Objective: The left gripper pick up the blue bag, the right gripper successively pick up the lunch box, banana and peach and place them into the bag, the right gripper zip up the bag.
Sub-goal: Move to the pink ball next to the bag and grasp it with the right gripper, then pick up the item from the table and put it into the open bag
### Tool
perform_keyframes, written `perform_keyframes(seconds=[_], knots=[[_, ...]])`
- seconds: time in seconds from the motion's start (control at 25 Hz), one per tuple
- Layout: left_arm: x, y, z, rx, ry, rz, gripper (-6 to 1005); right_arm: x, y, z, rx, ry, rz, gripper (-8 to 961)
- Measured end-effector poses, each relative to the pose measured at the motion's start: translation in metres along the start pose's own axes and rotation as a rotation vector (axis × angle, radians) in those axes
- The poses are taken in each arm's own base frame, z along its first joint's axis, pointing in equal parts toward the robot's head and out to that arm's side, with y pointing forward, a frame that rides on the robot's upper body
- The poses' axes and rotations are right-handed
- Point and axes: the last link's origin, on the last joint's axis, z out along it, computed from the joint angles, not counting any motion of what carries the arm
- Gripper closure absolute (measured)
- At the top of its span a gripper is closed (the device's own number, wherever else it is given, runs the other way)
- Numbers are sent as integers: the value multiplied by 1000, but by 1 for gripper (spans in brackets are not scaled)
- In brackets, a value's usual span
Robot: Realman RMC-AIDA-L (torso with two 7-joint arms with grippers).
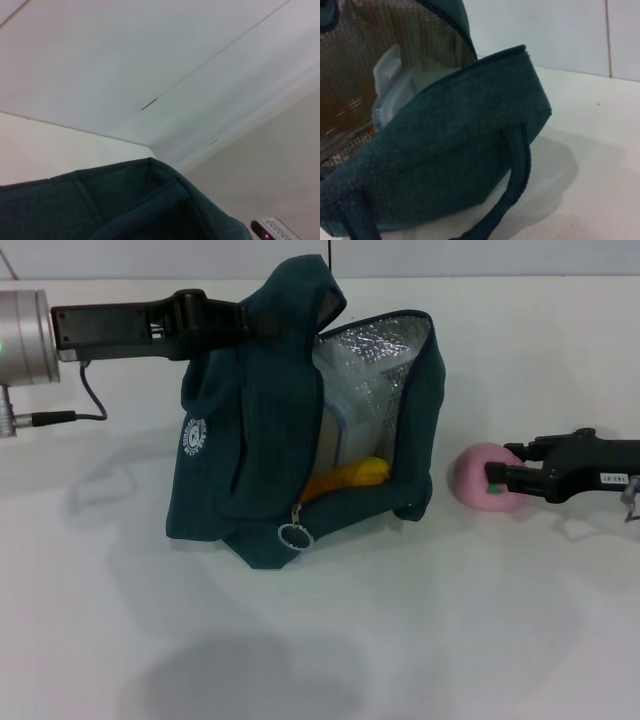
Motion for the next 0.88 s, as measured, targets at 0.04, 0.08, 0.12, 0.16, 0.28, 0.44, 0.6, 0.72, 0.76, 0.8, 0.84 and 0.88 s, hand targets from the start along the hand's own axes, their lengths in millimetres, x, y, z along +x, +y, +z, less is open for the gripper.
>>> perform_keyframes(seconds=[0.04,0.08,0.12,0.16,0.28,0.44,0.6,0.72,0.76,0.8,0.84,0.88], knots=[[0,0,0,0,0,1,965,0,0,0,-1,2,-2,455],[0,0,0,-1,1,1,965,0,0,0,-1,2,-3,531],[0,0,0,-1,1,1,965,0,0,0,-2,2,-3,566],[0,0,0,-1,1,1,965,0,0,0,-2,2,-3,601],[1,0,0,-1,2,3,966,-1,1,0,-7,0,-3,707],[1,0,0,0,2,5,966,-3,1,-2,-14,-11,-1,756],[1,0,0,-1,2,2,965,-8,-3,-17,-3,-96,40,775],[0,0,0,0,2,-1,965,-17,-5,-40,-15,-253,90,789],[0,0,0,0,3,-2,965,-20,-3,-48,-32,-314,92,794],[0,0,-1,0,4,-3,965,-24,0,-56,-53,-377,89,801],[0,0,-1,-1,4,-4,966,-31,5,-66,-90,-459,74,808],[0,0,-1,-1,4,-4,966,-35,10,-72,-123,-518,60,816]])
